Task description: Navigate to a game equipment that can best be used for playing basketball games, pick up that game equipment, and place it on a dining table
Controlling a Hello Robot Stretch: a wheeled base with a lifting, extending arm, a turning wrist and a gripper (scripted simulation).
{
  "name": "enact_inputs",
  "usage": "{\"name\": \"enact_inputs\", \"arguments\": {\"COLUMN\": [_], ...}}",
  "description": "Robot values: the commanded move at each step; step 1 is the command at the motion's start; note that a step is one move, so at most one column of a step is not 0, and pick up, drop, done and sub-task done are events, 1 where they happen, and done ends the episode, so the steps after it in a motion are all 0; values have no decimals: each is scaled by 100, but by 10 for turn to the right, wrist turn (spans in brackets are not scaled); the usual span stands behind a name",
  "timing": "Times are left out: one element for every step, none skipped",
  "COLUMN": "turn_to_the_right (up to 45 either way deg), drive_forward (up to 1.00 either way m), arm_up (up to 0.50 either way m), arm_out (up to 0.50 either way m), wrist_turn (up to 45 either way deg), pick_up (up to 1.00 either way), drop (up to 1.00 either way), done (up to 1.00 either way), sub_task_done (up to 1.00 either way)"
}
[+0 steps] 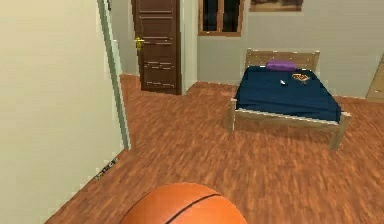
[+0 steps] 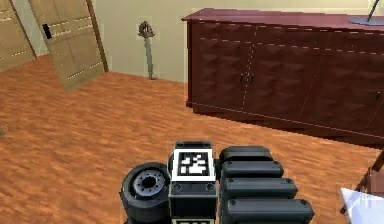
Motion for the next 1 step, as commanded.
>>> {"name": "enact_inputs", "arguments": {"turn_to_the_right": [-450], "drive_forward": [0], "arm_up": [0], "arm_out": [0], "wrist_turn": [0], "pick_up": [0], "drop": [0], "done": [0], "sub_task_done": [0]}}
